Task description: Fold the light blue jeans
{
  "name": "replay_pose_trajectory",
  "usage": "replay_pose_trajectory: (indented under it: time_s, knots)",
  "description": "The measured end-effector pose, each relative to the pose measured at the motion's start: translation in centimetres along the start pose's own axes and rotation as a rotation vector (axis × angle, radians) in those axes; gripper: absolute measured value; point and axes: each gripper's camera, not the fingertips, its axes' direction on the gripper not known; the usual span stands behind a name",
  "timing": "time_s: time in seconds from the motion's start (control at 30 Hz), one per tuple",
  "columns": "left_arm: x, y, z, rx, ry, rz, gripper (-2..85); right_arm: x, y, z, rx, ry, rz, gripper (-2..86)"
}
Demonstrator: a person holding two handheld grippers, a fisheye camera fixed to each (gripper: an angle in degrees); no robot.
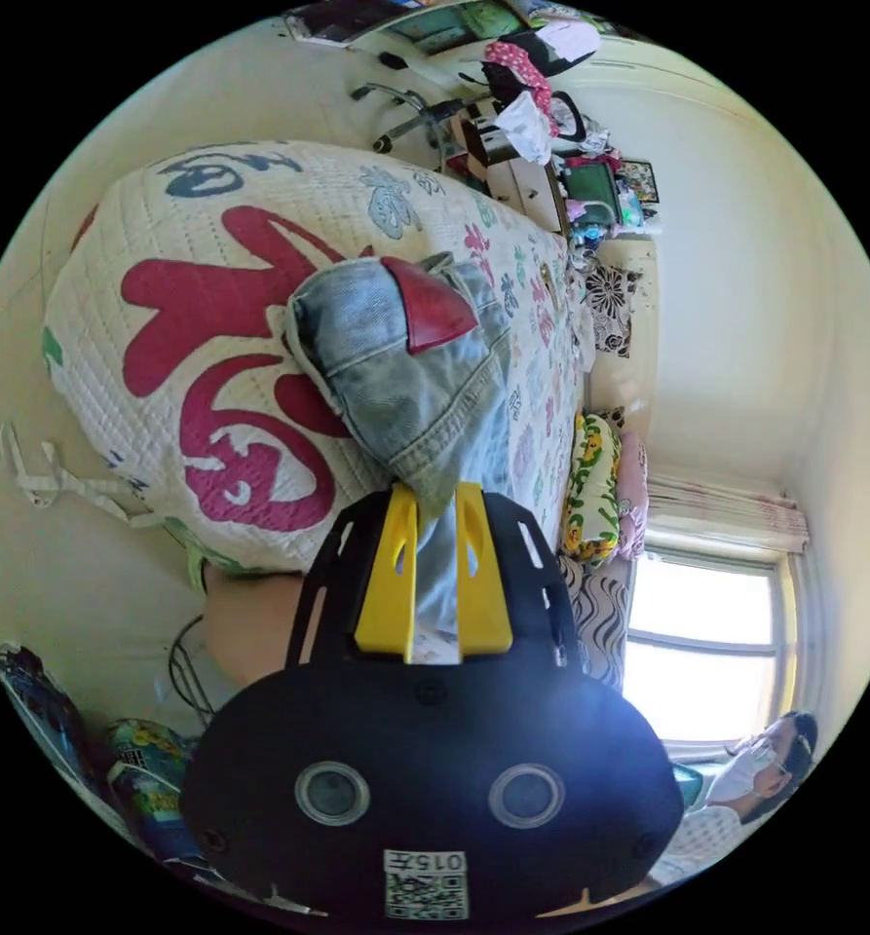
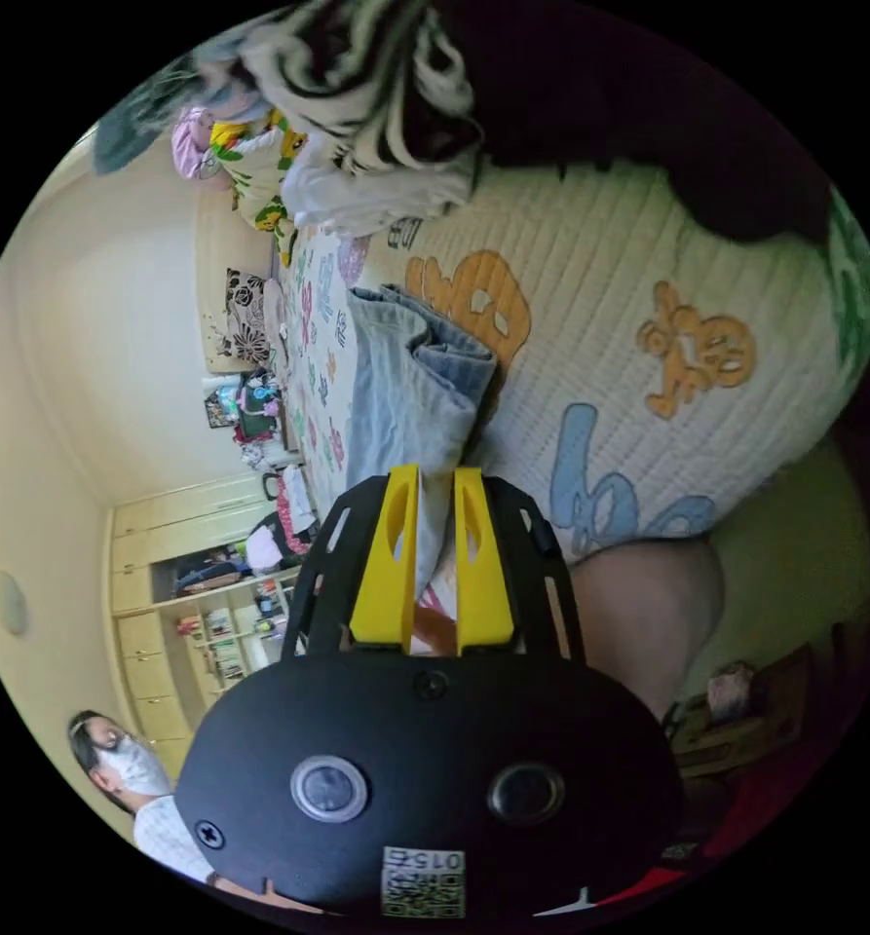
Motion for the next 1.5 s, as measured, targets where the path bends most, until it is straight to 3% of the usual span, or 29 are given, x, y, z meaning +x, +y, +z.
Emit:
replay_pose_trajectory:
  time_s: [0.1,0.2,0.27,0.4,0.47,0.67,0.8,0.87,0.93,1.07,1.13,1.23,1.33,1.5]
  knots:
    - [3.1,2.6,-2.0,0.100,-0.103,0.177,6.9,-2.0,3.6,0.0,0.076,0.180,-0.137,8.3]
    - [10.4,5.7,-1.2,0.122,-0.318,0.583,7.1,-7.0,7.5,3.4,0.061,0.392,-0.454,9.3]
    - [16.1,7.7,2.6,0.047,-0.307,0.828,7.6,-11.5,10.8,9.3,0.002,0.372,-0.707,9.4]
    - [23.1,9.8,12.2,-0.116,-0.290,1.060,8.5,-17.4,14.9,23.2,-0.217,0.302,-0.957,9.3]
    - [26.4,11.0,20.6,-0.286,-0.346,1.173,8.6,-20.6,17.8,34.2,-0.388,0.339,-1.076,8.8]
    - [29.5,13.1,37.5,-0.559,-0.473,1.244,8.6,-23.6,23.3,57.6,-0.744,0.660,-1.205,9.6]
    - [29.8,13.9,42.7,-0.586,-0.571,1.276,7.7,-23.1,26.0,66.1,-0.806,0.950,-1.293,5.1]
    - [29.0,14.2,45.7,-0.683,-0.651,1.269,3.1,-22.3,27.3,69.8,-0.830,1.058,-1.349,0.5]
    - [28.8,14.2,46.8,-0.710,-0.676,1.266,0.6,-21.4,28.0,72.1,-0.877,1.105,-1.348,-0.4]
    - [30.1,14.3,46.8,-0.562,-0.618,1.271,0.1,-20.0,29.5,76.1,-0.915,1.139,-1.383,-0.7]
    - [30.3,14.8,47.3,-0.582,-0.569,1.302,0.8,-19.3,30.1,77.6,-0.970,1.170,-1.386,-0.5]
    - [29.5,16.0,49.4,-0.658,-0.635,1.361,6.0,-18.7,30.9,79.9,-1.080,1.298,-1.365,0.0]
    - [28.7,17.0,50.6,-0.673,-0.664,1.394,7.1,-19.8,31.6,81.0,-1.027,1.368,-1.419,0.7]
    - [28.3,17.1,51.6,-0.676,-0.682,1.355,3.6,-21.1,32.6,81.6,-0.995,1.232,-1.465,3.6]
